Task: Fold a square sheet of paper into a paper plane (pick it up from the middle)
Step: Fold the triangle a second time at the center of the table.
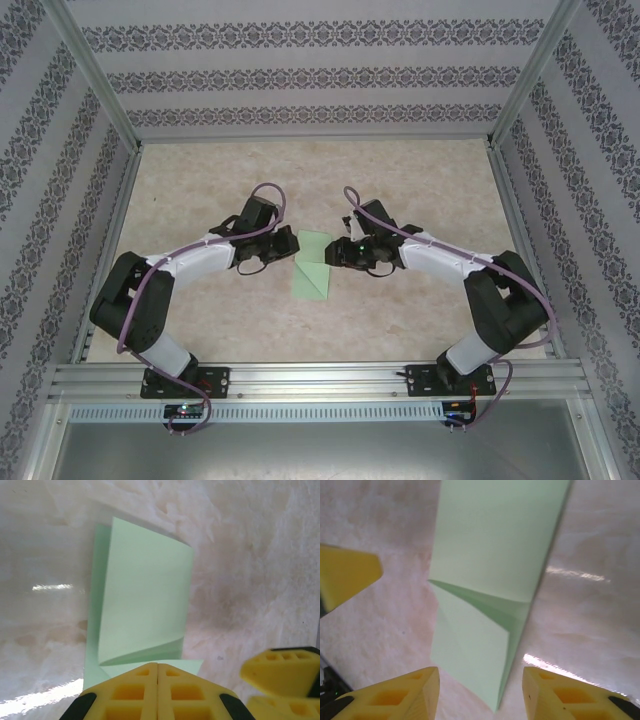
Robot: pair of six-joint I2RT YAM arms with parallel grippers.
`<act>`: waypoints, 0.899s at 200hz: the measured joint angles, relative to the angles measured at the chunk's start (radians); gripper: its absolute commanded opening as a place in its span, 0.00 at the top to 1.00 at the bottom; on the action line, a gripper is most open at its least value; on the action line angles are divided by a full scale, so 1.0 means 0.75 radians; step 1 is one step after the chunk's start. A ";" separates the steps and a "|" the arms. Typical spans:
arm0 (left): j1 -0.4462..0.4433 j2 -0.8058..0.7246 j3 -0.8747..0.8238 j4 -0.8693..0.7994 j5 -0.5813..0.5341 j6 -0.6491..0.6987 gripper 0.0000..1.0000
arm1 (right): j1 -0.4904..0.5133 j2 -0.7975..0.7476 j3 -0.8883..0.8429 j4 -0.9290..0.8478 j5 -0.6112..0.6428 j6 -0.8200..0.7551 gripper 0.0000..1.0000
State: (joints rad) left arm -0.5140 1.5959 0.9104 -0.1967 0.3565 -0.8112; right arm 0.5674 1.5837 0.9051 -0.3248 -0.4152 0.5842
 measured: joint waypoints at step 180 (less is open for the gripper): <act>-0.060 0.191 0.000 0.026 0.056 -0.001 0.96 | 0.030 0.221 -0.033 0.169 -0.076 0.078 0.53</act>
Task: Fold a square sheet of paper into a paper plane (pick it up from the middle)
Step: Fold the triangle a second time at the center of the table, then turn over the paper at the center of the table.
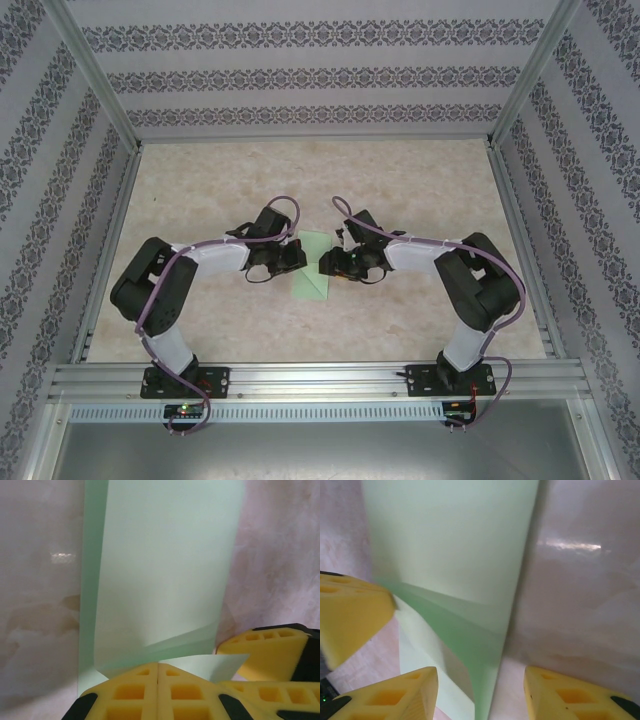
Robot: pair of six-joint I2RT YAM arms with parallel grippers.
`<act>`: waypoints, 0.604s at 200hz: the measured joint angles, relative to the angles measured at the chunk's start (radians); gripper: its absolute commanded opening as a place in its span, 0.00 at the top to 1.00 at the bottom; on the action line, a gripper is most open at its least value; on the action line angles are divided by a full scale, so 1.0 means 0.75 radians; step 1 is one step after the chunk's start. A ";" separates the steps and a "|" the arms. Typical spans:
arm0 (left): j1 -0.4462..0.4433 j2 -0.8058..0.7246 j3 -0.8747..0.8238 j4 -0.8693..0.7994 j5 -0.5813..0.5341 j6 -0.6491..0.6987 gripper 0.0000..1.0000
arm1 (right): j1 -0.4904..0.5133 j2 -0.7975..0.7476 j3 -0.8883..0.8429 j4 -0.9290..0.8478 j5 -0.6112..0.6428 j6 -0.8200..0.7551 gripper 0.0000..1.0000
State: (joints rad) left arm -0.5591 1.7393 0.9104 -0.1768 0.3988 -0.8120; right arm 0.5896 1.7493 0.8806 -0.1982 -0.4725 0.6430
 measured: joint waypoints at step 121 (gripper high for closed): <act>-0.011 0.055 -0.003 -0.001 -0.026 0.000 0.97 | 0.027 0.030 -0.008 0.092 -0.031 0.063 0.57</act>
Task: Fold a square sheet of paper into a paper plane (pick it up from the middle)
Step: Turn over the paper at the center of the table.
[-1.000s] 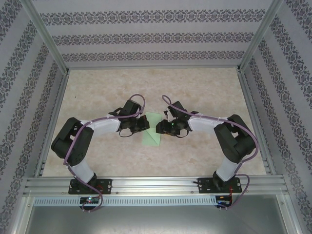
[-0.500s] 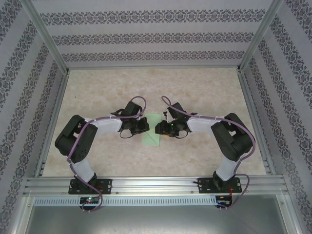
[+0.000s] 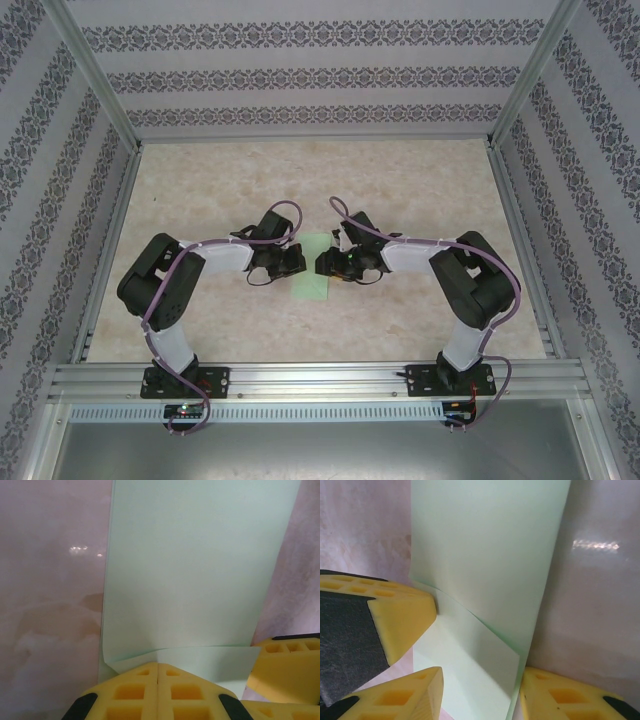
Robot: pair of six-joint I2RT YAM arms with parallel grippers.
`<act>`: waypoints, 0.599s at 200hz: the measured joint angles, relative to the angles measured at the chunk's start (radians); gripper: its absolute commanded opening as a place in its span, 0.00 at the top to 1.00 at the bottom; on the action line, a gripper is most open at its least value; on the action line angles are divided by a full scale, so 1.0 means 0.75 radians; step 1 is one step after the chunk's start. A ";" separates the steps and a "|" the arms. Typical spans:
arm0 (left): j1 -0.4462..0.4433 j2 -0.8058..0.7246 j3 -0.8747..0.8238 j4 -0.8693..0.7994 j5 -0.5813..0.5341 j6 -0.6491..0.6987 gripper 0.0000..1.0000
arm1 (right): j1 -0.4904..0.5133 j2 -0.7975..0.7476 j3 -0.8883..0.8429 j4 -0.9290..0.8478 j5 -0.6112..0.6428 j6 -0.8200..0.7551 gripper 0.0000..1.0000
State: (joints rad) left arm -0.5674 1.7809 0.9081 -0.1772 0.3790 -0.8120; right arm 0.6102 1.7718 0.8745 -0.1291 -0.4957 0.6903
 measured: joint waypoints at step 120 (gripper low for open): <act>-0.006 0.000 -0.001 0.000 -0.019 -0.001 0.97 | 0.012 0.000 -0.064 0.121 -0.050 0.050 0.79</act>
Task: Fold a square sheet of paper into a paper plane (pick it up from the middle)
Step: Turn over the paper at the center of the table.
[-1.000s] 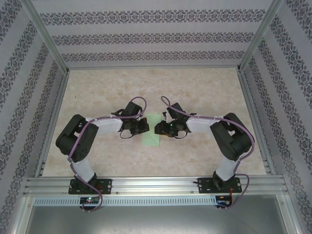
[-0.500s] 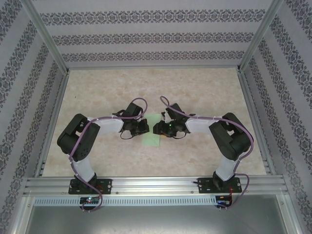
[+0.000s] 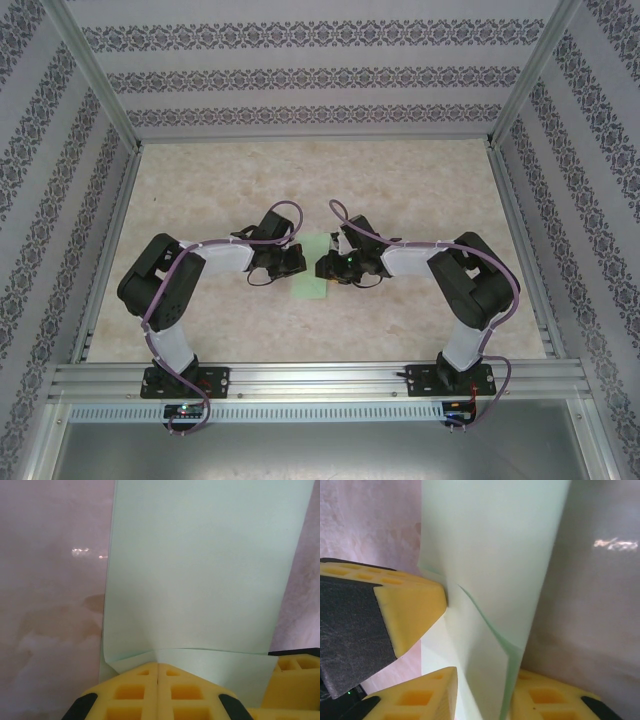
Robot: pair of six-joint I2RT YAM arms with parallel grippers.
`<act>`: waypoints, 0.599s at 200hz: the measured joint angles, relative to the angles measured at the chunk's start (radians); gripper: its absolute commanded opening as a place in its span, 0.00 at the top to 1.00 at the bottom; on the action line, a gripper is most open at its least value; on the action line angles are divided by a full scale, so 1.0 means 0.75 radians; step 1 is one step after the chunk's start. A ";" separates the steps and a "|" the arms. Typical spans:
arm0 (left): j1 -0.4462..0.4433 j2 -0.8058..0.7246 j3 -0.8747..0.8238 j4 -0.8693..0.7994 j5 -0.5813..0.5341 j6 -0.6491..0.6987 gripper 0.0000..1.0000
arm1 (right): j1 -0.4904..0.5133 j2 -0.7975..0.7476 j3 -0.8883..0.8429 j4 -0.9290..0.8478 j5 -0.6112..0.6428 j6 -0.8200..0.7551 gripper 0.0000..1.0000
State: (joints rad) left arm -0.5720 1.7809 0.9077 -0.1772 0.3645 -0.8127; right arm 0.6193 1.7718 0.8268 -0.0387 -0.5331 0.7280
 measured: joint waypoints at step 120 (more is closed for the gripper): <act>0.000 -0.328 -0.038 -0.036 -0.196 -0.043 0.89 | -0.003 -0.178 0.082 -0.310 0.113 -0.123 0.99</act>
State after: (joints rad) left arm -0.5720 1.5349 0.8791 -0.2039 0.2173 -0.8452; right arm 0.6170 1.6382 0.8886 -0.2714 -0.4480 0.6357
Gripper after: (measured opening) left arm 0.107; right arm 0.039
